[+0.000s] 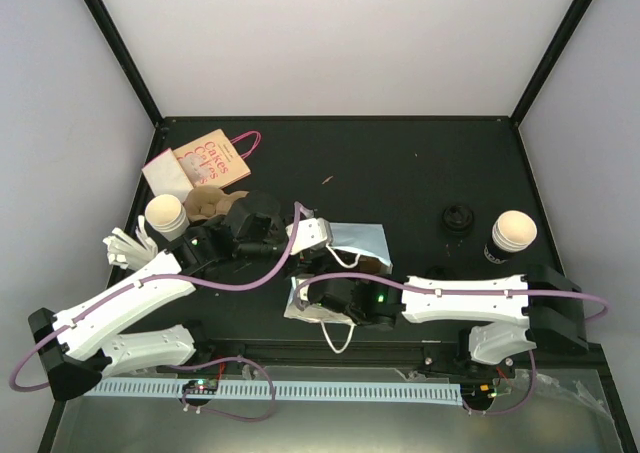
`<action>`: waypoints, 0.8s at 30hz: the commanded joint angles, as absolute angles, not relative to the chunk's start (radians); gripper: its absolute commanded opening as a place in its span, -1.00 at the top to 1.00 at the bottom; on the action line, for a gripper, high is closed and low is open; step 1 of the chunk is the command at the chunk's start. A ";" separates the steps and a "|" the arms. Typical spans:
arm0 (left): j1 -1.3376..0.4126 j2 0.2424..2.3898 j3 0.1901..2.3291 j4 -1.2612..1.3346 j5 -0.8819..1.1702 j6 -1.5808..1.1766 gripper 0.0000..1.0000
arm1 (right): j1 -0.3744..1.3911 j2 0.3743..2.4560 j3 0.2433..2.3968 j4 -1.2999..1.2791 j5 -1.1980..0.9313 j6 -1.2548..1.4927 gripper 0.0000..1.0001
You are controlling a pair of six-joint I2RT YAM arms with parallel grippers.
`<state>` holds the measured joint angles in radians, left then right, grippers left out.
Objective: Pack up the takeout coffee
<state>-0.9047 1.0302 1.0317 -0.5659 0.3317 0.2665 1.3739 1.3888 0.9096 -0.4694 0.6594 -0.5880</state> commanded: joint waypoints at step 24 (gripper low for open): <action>-0.914 1.061 1.113 -0.608 0.386 0.210 0.97 | 1.330 1.547 1.027 -0.627 0.640 -0.554 0.19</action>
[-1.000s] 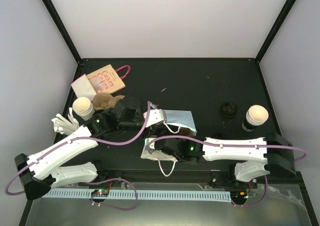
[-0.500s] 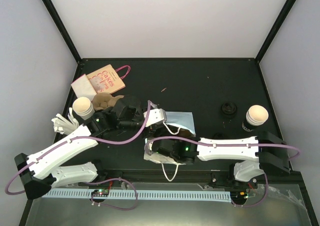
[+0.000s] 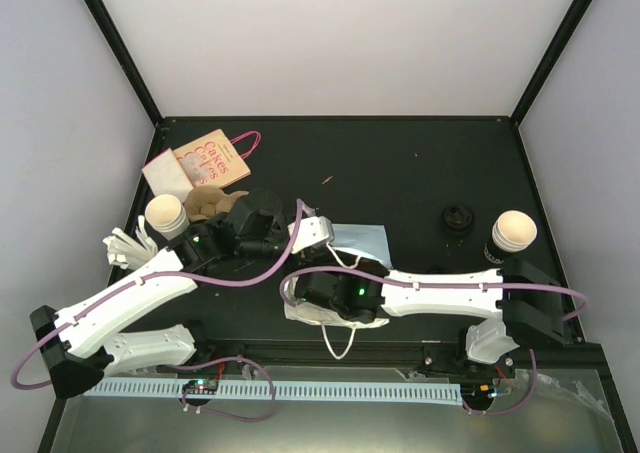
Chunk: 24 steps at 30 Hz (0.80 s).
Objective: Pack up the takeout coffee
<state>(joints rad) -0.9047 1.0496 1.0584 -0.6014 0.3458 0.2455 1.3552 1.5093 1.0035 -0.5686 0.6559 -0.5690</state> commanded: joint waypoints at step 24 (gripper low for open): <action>-0.920 1.096 1.140 -0.627 0.408 0.173 0.97 | 1.261 1.664 1.034 -0.613 0.585 -0.558 0.20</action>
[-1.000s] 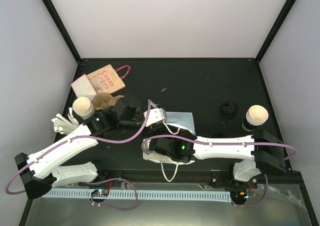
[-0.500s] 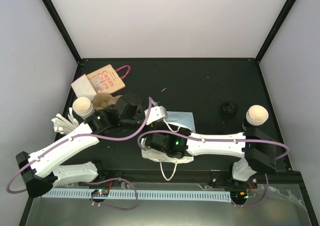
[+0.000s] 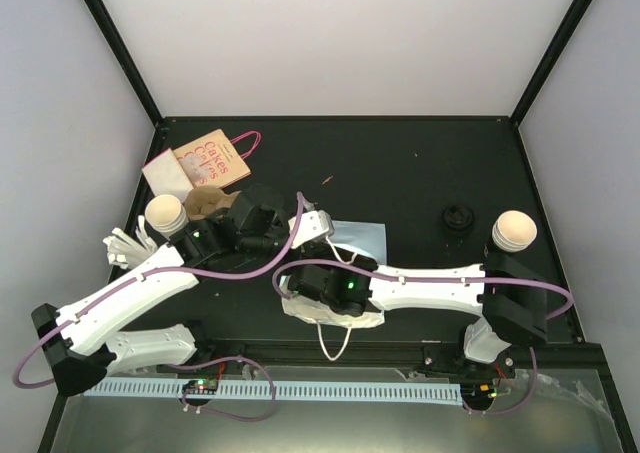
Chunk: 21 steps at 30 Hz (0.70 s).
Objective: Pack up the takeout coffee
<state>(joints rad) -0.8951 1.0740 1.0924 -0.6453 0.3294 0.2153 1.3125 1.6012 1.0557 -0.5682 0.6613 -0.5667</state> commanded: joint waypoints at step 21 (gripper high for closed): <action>-0.920 1.121 1.165 -0.608 0.513 0.113 0.97 | 1.240 1.685 1.078 -0.576 0.634 -0.463 0.22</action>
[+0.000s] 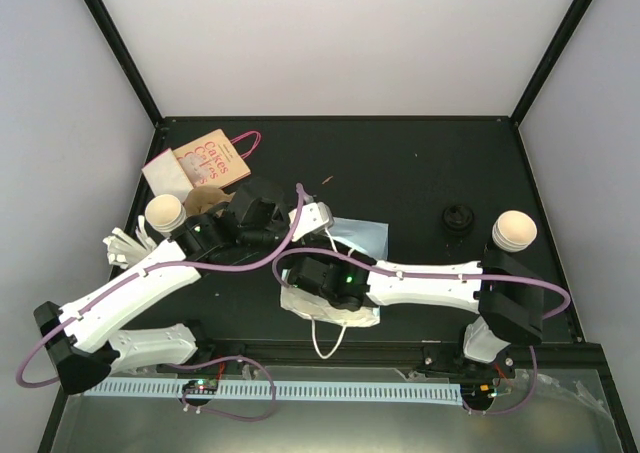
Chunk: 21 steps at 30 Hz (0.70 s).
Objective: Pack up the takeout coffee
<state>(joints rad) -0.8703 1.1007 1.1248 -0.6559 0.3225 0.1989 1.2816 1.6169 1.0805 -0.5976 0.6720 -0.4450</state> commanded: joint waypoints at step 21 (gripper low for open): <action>-0.920 1.134 1.178 -0.613 0.517 0.094 0.97 | 1.220 1.607 1.103 -0.697 0.491 -0.403 0.24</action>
<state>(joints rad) -0.8703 1.1282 1.1423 -0.6346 0.3511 0.1383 1.2758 1.5879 1.0718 -0.6350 0.6411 -0.4480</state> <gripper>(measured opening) 0.016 0.696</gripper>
